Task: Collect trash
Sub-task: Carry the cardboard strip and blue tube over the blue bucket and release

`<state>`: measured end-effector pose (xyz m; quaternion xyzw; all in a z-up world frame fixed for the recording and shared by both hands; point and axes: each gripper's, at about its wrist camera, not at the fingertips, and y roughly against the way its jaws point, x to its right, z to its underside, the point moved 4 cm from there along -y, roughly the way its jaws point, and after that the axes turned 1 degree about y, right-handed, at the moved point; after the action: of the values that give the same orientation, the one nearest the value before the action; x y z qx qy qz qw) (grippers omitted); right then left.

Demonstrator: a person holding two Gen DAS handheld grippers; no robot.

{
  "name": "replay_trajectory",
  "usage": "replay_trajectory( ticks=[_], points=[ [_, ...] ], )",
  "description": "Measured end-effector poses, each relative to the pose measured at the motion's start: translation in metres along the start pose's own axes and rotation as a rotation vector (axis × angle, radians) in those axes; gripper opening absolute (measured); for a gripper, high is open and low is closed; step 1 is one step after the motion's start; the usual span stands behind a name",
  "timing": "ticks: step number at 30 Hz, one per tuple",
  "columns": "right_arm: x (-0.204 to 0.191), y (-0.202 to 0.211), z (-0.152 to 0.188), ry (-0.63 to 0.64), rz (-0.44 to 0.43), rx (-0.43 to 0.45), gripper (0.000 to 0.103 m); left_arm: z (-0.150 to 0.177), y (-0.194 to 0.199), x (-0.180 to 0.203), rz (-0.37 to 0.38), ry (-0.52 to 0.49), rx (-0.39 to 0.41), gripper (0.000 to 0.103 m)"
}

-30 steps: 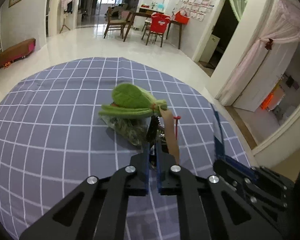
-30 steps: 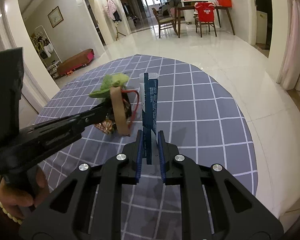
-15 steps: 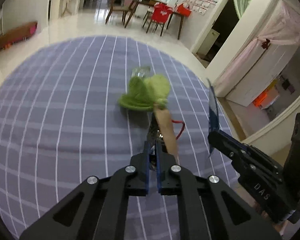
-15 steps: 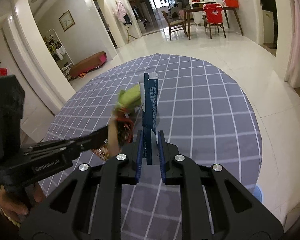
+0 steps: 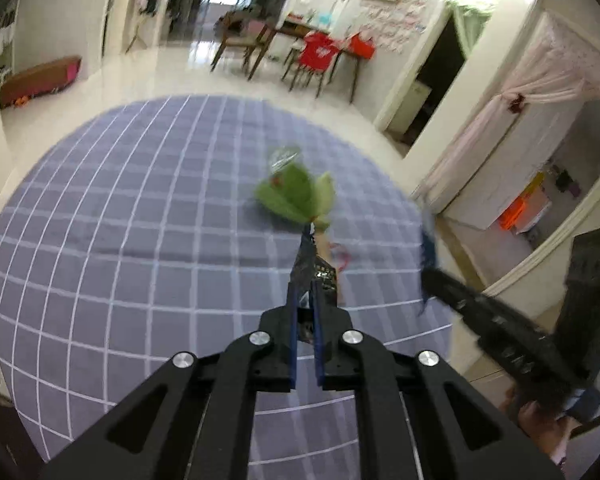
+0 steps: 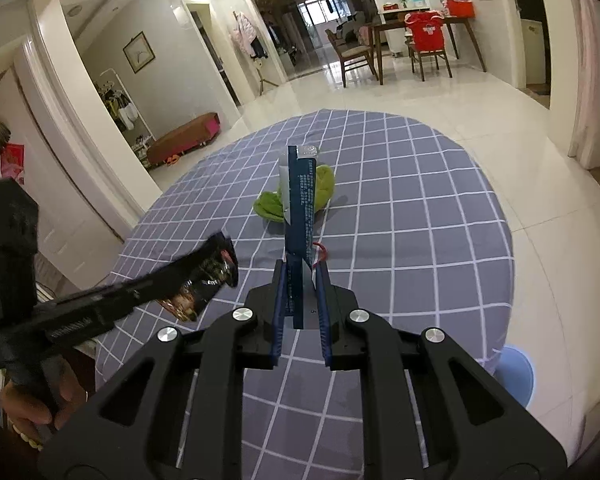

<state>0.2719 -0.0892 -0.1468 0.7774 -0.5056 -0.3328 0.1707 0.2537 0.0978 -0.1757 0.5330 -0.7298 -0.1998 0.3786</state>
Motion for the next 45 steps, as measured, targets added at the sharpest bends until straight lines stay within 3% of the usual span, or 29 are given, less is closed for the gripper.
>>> replay_trajectory(
  ticks=[6, 12, 20, 25, 27, 28, 29, 35, 45],
  points=[
    [0.042, 0.045, 0.007, -0.073, 0.033, 0.076, 0.015, -0.001, 0.001, 0.077, 0.046, -0.119, 0.04, 0.006],
    [0.115, 0.105, 0.032, -0.164, 0.143, 0.138, 0.015, 0.024, -0.035, 0.17, 0.132, -0.252, -0.016, 0.006],
    [0.197, 0.137, 0.08, -0.291, 0.267, 0.132, 0.015, 0.073, -0.105, 0.264, 0.206, -0.376, -0.129, 0.006],
    [0.233, 0.119, 0.103, -0.361, 0.271, 0.086, 0.017, 0.094, -0.142, 0.28, 0.158, -0.421, -0.167, 0.006],
    [0.243, 0.103, 0.114, -0.379, 0.299, 0.033, 0.034, 0.1, -0.155, 0.281, 0.135, -0.435, -0.184, 0.006],
    [0.25, 0.098, 0.12, -0.395, 0.321, 0.023, 0.059, 0.104, -0.159, 0.282, 0.127, -0.437, -0.198, 0.006],
    [0.253, 0.094, 0.123, -0.406, 0.328, 0.017, 0.064, 0.108, -0.163, 0.283, 0.122, -0.439, -0.209, 0.006],
    [0.275, 0.093, 0.136, -0.461, 0.331, 0.006, 0.064, 0.121, -0.181, 0.284, 0.094, -0.453, -0.248, 0.006],
    [0.277, 0.114, 0.137, -0.459, 0.348, 0.05, 0.065, 0.133, -0.186, 0.295, 0.089, -0.48, -0.274, 0.006]
  ],
)
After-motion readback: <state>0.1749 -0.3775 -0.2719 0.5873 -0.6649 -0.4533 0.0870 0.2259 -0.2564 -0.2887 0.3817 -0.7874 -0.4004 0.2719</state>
